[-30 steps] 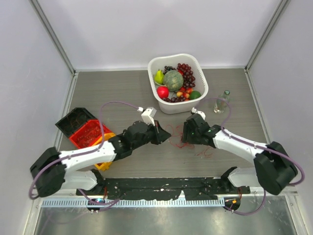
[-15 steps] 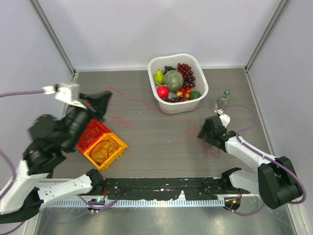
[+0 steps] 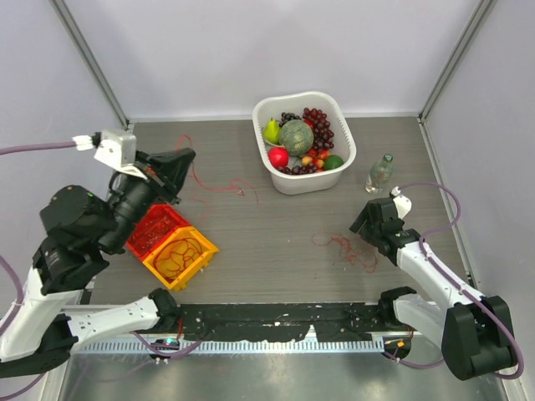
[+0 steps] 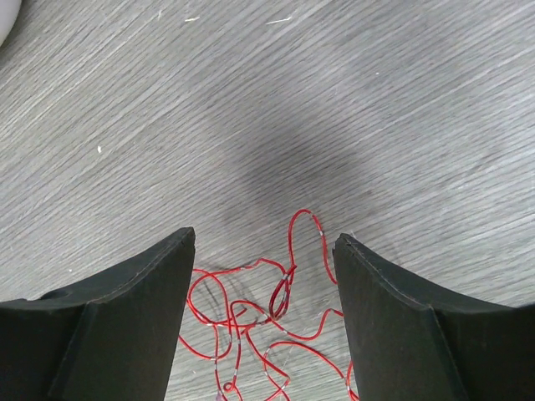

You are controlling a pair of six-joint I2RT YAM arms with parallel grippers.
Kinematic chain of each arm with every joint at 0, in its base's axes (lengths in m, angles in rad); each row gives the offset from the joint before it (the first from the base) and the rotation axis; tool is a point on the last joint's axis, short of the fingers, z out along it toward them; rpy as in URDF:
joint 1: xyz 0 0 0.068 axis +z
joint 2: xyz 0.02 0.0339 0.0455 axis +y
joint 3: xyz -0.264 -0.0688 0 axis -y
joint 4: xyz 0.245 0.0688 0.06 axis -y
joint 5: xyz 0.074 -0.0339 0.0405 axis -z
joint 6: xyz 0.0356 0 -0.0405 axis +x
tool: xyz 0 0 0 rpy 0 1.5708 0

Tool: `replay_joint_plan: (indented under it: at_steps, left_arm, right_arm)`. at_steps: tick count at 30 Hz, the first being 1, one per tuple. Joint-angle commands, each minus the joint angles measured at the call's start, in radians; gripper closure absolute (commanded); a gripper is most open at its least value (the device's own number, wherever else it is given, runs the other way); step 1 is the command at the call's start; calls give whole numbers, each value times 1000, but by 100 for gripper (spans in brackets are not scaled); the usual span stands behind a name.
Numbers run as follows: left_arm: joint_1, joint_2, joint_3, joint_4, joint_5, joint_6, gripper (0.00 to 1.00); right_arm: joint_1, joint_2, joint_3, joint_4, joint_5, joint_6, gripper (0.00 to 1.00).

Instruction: Untangle the cables

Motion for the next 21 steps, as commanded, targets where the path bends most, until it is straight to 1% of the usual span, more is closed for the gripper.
replay_joint_plan:
  at_steps: [1, 6, 9, 10, 13, 16, 17, 18, 19, 20, 21]
  left_arm:
    - [-2, 3, -66, 38, 108, -101, 100]
    - [0, 44, -267, 110, 177, -244, 100]
    - [-2, 103, -362, 82, 130, -352, 100]
    - [-2, 119, -422, 93, 132, -386, 100]
    - [-2, 164, -559, 204, 212, -451, 100]
    - [-2, 208, -645, 260, 228, -483, 100]
    - [-2, 228, -659, 263, 221, -476, 97]
    - [-2, 250, -662, 251, 200, -473, 91]
    - [-2, 270, -651, 220, 174, -468, 79]
    - [-2, 291, -639, 197, 156, -459, 63]
    - [-2, 319, -624, 170, 142, -450, 55]
  right_arm:
    - [-4, -27, 31, 21, -53, -60, 28]
    - [-4, -60, 17, 34, -98, -86, 29]
    - [-2, -91, 6, 37, -109, -88, 29]
    - [-4, -100, 0, 51, -110, -89, 29]
    - [-4, -117, -20, 73, -124, -89, 29]
    - [-4, -117, -19, 74, -133, -97, 29]
    - [-4, -116, -20, 76, -135, -100, 30]
    - [-4, -114, -22, 82, -139, -100, 29]
    - [-4, -114, -25, 87, -146, -100, 29]
    - [-4, -114, -25, 87, -147, -100, 30]
    - [-4, -113, -25, 88, -152, -102, 30]
